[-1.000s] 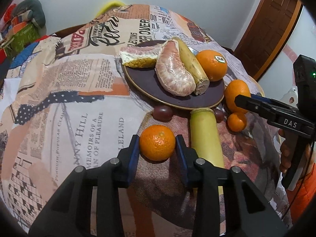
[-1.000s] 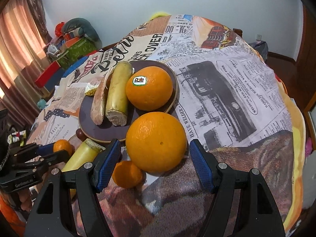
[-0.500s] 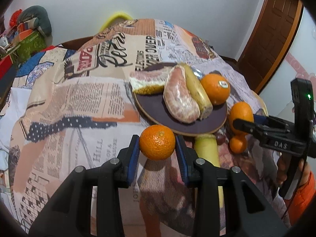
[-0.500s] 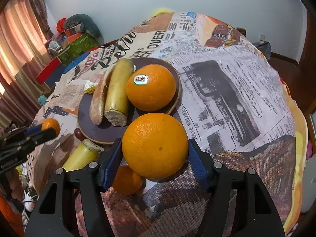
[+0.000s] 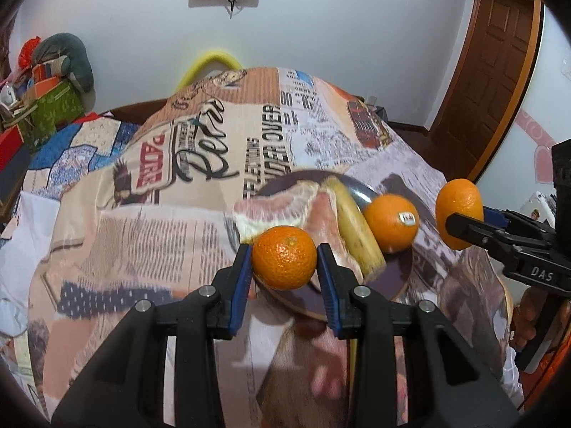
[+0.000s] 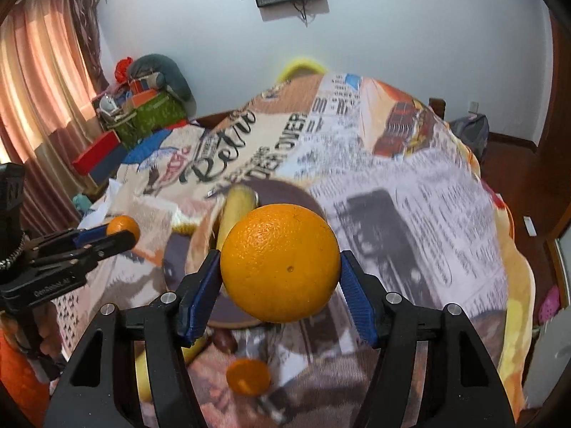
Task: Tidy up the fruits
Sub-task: 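Lift the tangerine and the large orange toward the plate, then lower the tangerine onto the plate with the left tool while the right lowers the orange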
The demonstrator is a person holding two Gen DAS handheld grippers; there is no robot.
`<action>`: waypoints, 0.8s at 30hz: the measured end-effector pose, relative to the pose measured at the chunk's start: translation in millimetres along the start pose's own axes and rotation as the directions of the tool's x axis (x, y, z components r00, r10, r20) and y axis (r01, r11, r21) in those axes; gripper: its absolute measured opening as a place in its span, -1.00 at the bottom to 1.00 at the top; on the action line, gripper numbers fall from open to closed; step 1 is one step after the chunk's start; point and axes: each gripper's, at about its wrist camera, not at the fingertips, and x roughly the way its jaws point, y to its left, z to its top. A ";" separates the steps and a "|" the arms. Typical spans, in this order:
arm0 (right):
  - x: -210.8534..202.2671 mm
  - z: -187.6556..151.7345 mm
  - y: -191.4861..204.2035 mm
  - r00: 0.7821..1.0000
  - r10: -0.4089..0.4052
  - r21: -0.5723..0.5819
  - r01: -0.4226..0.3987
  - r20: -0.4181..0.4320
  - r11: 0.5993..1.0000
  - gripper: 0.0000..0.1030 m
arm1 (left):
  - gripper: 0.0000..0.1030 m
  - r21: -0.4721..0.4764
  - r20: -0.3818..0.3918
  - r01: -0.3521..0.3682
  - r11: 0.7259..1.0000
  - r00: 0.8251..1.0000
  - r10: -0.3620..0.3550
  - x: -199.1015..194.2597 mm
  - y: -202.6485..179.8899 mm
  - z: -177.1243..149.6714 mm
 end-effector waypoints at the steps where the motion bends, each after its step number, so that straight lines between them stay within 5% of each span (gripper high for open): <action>1: 2.1 4.9 -0.2 1.000 0.003 -0.001 -0.003 0.007 1.000 0.20 | -0.30 0.003 0.005 -0.003 1.000 1.000 0.003 2.8 0.2 4.2; 24: 95.0 56.3 -1.6 0.999 0.011 -0.037 -0.012 -0.032 0.999 0.20 | -0.30 0.035 -0.049 -0.020 0.999 0.999 0.022 68.3 7.0 18.7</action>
